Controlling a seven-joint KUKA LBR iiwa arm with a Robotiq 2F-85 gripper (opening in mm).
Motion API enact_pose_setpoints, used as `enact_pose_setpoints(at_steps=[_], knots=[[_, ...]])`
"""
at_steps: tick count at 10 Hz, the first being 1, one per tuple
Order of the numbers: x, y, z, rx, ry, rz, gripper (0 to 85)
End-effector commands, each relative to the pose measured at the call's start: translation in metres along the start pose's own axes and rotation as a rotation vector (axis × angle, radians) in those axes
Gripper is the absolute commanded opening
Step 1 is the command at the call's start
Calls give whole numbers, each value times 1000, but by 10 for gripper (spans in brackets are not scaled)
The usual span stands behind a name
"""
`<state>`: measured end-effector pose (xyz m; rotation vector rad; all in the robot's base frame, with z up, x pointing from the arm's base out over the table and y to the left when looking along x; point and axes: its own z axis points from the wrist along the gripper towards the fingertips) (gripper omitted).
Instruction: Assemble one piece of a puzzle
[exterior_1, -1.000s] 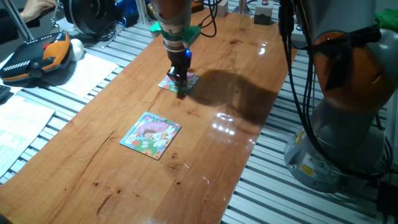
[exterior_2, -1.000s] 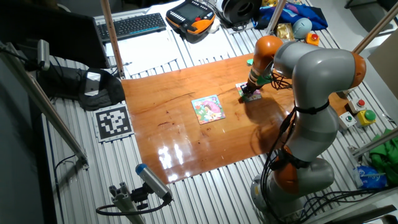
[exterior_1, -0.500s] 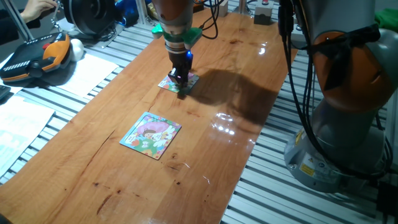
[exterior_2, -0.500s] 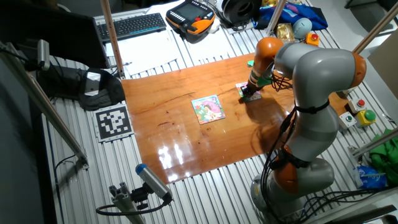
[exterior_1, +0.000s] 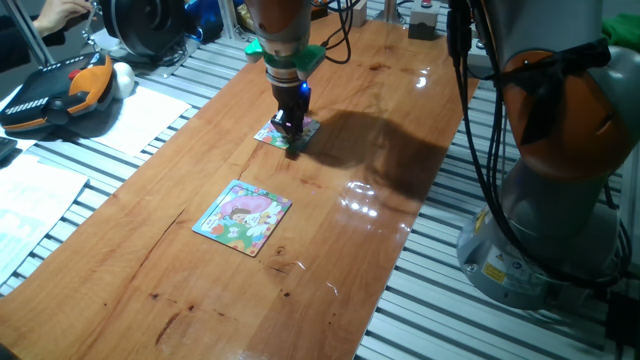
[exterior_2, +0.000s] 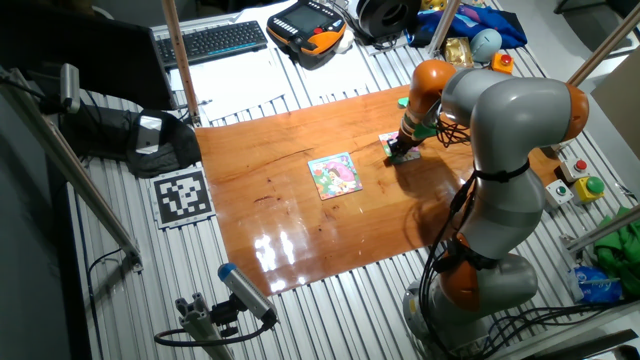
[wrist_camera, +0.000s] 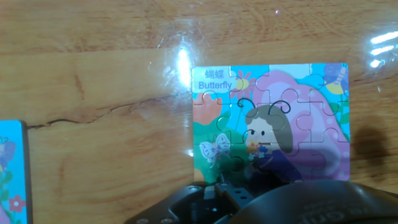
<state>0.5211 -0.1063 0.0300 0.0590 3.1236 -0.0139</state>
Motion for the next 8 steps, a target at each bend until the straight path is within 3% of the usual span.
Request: enact_pose_setpoints(at_steps=[1, 8], knots=[[0, 0, 0, 0, 0, 0, 0], [1, 1, 1, -5, 2, -3, 0]])
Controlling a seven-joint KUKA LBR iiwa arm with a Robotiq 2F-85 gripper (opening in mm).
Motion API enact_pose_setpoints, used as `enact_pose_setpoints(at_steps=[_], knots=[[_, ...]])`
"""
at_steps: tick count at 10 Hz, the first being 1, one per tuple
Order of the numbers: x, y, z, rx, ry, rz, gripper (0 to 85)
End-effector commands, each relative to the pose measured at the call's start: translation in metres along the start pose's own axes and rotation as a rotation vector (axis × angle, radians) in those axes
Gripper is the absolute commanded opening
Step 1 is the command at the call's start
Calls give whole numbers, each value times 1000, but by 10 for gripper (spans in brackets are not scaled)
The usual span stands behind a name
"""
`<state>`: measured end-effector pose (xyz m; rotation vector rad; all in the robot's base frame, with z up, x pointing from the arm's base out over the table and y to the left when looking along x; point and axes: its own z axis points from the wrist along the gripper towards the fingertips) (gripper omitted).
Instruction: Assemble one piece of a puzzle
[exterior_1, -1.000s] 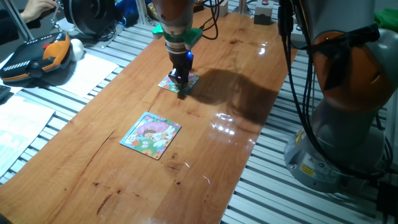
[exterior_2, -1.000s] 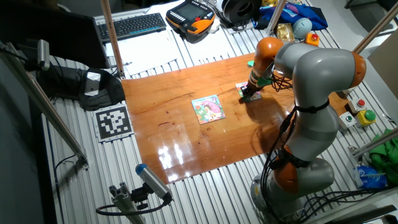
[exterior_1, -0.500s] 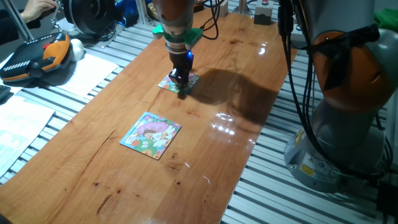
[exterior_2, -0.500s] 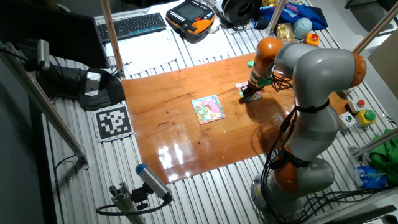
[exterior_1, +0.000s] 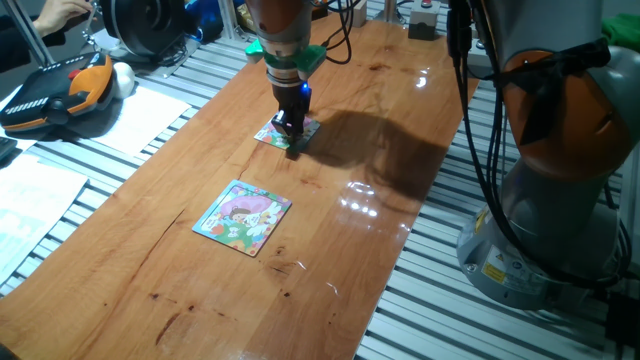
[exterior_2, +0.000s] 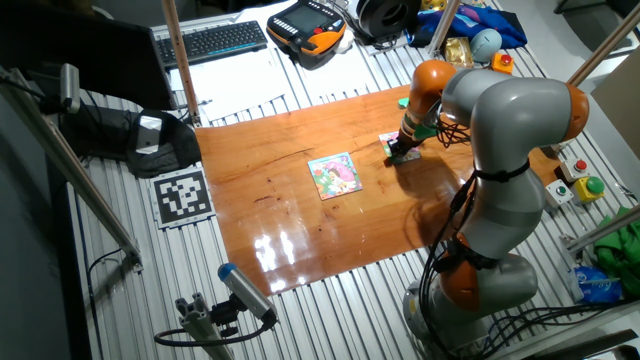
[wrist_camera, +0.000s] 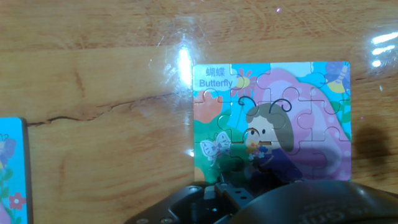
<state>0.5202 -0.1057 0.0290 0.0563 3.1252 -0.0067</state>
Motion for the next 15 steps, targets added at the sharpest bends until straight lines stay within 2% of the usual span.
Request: enact_pose_setpoints(at_steps=[1, 4, 15], knots=[[0, 0, 0, -2, -1, 2, 170], [0, 0, 0, -1, -11, 19, 170], [1, 0, 1, -2, -6, 34, 170]])
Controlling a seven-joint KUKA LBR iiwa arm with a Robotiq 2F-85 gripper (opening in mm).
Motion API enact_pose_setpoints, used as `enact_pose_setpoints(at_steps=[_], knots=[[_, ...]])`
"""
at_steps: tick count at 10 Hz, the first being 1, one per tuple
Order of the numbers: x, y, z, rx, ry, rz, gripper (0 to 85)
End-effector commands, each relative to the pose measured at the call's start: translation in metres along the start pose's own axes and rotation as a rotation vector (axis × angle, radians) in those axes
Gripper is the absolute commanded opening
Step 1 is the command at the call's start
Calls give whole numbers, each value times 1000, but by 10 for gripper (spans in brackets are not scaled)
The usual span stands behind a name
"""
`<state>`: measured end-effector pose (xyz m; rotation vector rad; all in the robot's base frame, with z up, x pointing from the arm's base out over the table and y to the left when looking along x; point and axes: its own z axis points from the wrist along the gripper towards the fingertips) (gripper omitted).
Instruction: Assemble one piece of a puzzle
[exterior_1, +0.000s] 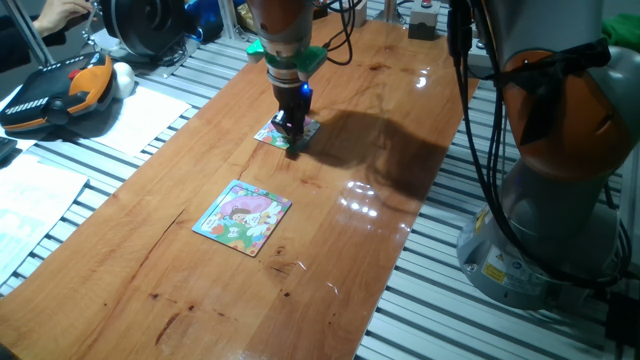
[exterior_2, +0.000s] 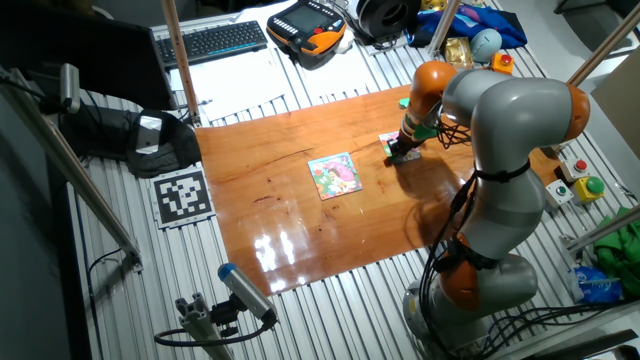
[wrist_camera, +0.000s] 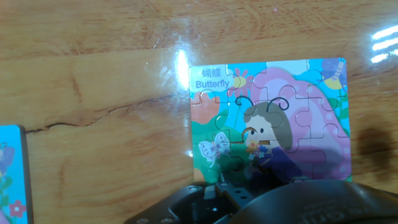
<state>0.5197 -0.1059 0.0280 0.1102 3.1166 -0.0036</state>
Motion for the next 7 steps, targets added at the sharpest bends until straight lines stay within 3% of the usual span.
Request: enact_pose_setpoints(at_steps=[1, 7], knots=[[0, 0, 0, 0, 0, 2, 340], [1, 0, 1, 0, -2, 10, 340]])
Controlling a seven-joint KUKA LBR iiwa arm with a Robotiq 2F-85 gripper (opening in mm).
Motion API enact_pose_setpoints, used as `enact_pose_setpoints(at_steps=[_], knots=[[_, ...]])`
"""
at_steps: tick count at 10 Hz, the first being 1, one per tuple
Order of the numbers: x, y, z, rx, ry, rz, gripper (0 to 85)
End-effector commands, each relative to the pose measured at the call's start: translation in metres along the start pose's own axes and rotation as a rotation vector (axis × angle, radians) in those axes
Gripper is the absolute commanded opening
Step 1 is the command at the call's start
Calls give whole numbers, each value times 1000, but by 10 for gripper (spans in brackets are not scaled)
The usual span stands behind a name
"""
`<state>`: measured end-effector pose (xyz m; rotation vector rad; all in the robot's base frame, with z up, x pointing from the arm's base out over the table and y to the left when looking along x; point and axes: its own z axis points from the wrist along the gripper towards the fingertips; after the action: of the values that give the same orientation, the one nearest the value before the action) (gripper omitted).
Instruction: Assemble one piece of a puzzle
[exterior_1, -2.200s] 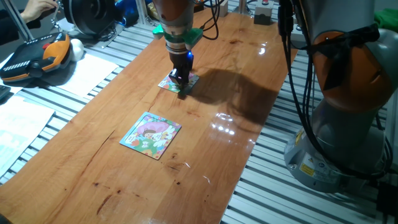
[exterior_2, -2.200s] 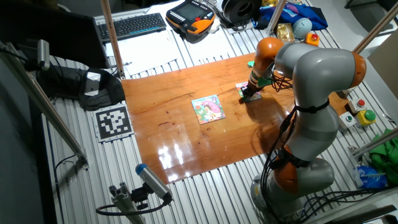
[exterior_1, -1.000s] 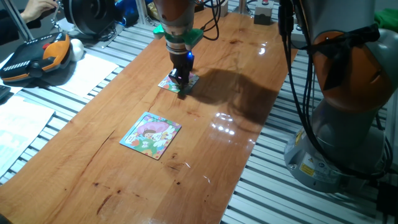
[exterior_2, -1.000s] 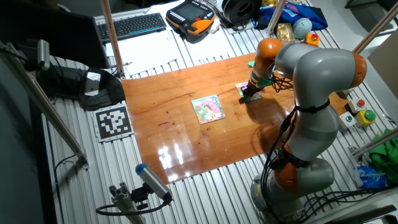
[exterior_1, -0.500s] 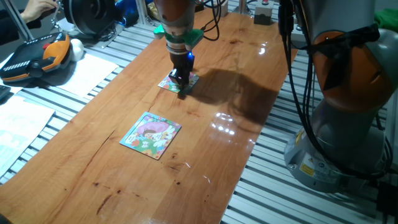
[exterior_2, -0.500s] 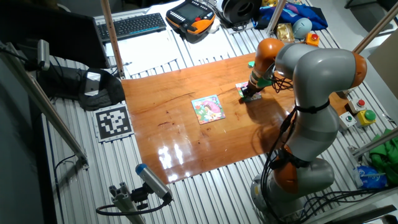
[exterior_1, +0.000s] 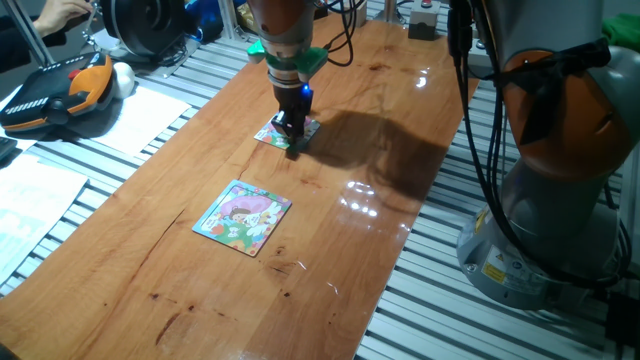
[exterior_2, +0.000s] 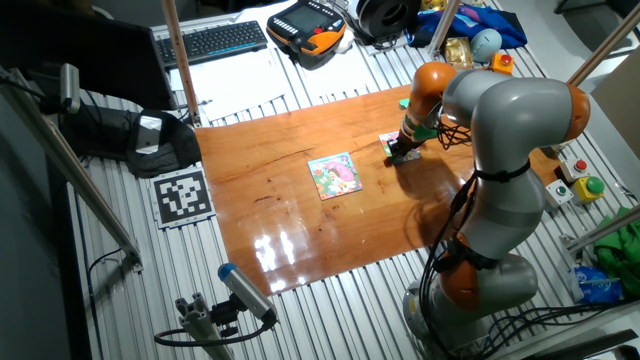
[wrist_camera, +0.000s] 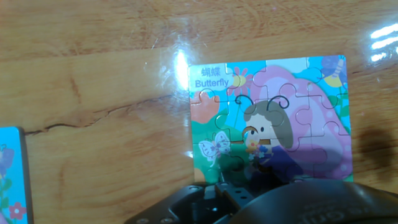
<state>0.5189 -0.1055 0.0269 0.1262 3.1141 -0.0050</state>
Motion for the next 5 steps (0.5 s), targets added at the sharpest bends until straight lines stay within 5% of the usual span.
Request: enact_pose_setpoints(at_steps=[1, 5], knots=[[0, 0, 0, 0, 0, 1, 340], [0, 0, 1, -1, -2, 7, 340]])
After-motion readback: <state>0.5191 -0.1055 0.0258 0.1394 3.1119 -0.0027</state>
